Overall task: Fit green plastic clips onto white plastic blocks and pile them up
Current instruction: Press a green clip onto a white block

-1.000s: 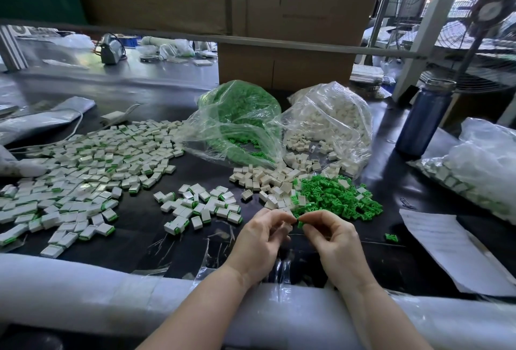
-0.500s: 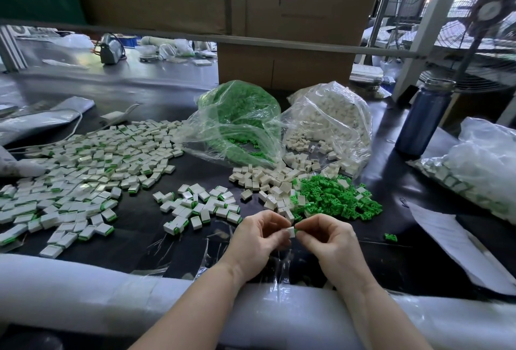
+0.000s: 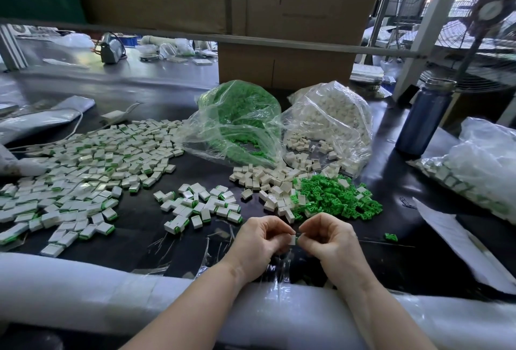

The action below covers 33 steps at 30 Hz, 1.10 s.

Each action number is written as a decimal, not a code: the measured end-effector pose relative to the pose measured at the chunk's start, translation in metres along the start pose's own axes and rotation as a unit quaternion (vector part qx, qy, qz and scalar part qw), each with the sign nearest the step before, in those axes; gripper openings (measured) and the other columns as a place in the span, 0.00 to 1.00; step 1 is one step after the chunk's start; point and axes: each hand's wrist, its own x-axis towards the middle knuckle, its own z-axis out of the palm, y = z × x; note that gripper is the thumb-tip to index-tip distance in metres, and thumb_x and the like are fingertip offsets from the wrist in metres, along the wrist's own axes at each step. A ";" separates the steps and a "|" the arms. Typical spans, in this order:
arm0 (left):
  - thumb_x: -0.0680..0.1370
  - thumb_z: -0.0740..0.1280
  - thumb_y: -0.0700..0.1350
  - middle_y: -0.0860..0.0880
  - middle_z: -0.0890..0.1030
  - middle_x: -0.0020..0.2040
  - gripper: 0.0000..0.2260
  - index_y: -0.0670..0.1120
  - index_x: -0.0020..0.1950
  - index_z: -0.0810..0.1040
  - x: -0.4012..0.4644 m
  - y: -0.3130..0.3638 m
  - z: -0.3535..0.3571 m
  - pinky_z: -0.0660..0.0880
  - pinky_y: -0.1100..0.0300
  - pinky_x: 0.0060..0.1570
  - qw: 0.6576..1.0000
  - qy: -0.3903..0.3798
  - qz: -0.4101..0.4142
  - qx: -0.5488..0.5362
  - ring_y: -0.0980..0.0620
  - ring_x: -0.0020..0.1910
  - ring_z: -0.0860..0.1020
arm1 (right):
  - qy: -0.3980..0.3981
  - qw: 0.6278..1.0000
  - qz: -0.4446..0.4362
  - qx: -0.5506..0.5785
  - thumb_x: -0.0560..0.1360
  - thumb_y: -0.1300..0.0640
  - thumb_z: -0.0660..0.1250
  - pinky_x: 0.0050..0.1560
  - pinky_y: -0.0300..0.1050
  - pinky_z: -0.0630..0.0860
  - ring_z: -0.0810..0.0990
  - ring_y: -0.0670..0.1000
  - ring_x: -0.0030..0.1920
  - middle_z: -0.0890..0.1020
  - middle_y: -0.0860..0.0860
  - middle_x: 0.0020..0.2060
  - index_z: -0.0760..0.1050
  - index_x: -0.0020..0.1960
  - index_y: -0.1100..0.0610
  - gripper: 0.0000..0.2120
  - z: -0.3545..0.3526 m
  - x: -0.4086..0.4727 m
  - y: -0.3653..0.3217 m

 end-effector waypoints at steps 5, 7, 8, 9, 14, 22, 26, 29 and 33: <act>0.74 0.67 0.34 0.51 0.80 0.34 0.11 0.49 0.38 0.80 -0.001 0.000 0.000 0.78 0.58 0.46 1.000 -0.012 -0.006 0.005 0.55 0.35 0.77 | -0.015 1.000 0.014 0.008 0.65 0.75 0.71 0.33 0.36 0.75 0.77 0.44 0.30 0.80 0.50 0.29 0.76 0.35 0.60 0.11 -0.002 -0.001 -0.001; 0.74 0.68 0.34 0.50 0.80 0.35 0.10 0.48 0.38 0.79 -0.001 -0.001 0.000 0.77 0.56 0.47 1.000 -0.015 -0.007 0.008 0.53 0.36 0.76 | -0.019 1.000 0.014 0.006 0.65 0.75 0.70 0.32 0.36 0.75 0.77 0.44 0.30 0.80 0.51 0.28 0.76 0.34 0.60 0.12 -0.003 -0.001 -0.002; 0.74 0.68 0.34 0.49 0.80 0.35 0.10 0.48 0.38 0.80 -0.001 -0.001 0.001 0.77 0.55 0.47 1.000 -0.017 -0.005 0.016 0.53 0.36 0.76 | -0.023 1.000 0.014 0.004 0.65 0.75 0.70 0.32 0.37 0.75 0.77 0.45 0.30 0.80 0.51 0.28 0.76 0.34 0.59 0.12 -0.002 -0.001 -0.002; 0.74 0.68 0.34 0.48 0.79 0.35 0.10 0.48 0.39 0.80 -0.001 -0.001 0.001 0.77 0.55 0.46 0.999 -0.019 -0.001 0.026 0.52 0.36 0.76 | -0.027 1.000 0.013 0.001 0.65 0.75 0.70 0.33 0.38 0.76 0.77 0.46 0.30 0.80 0.51 0.28 0.76 0.34 0.59 0.12 -0.002 -0.001 -0.002; 0.74 0.68 0.35 0.47 0.80 0.36 0.09 0.48 0.40 0.80 -0.001 -0.001 0.002 0.76 0.57 0.44 0.999 -0.012 0.012 0.032 0.52 0.35 0.76 | -0.018 1.000 0.007 0.002 0.65 0.74 0.71 0.33 0.40 0.75 0.77 0.47 0.30 0.80 0.53 0.28 0.77 0.34 0.59 0.11 -0.001 -0.001 -0.001; 0.73 0.71 0.38 0.52 0.81 0.41 0.10 0.54 0.46 0.78 -0.001 -0.006 0.004 0.77 0.65 0.47 0.996 0.013 0.042 0.083 0.58 0.40 0.79 | 0.011 0.997 0.032 0.065 0.70 0.71 0.69 0.28 0.33 0.72 0.77 0.43 0.25 0.80 0.50 0.25 0.79 0.37 0.62 0.06 -0.001 0.002 0.001; 0.76 0.67 0.43 0.50 0.82 0.41 0.02 0.50 0.48 0.78 -0.001 -0.006 0.005 0.77 0.61 0.47 0.993 0.034 0.050 0.097 0.55 0.40 0.80 | 0.021 0.996 0.036 0.083 0.72 0.66 0.69 0.31 0.36 0.75 0.79 0.46 0.30 0.83 0.54 0.30 0.81 0.38 0.60 0.05 -0.002 0.001 0.003; 0.77 0.67 0.44 0.52 0.81 0.43 0.04 0.47 0.48 0.81 0.000 -0.007 0.003 0.74 0.68 0.47 0.988 0.062 0.059 0.131 0.58 0.43 0.78 | 0.011 0.997 0.031 0.066 0.71 0.67 0.71 0.31 0.37 0.75 0.78 0.45 0.29 0.82 0.53 0.28 0.81 0.37 0.59 0.06 -0.002 0.000 0.002; 0.75 0.68 0.42 0.53 0.82 0.41 0.03 0.46 0.46 0.82 0.001 -0.004 -0.001 0.73 0.71 0.46 0.996 0.045 0.030 0.074 0.60 0.42 0.78 | 0.019 0.998 0.033 0.041 0.70 0.66 0.71 0.29 0.36 0.74 0.75 0.45 0.26 0.79 0.51 0.24 0.79 0.35 0.60 0.06 0.000 0.000 0.002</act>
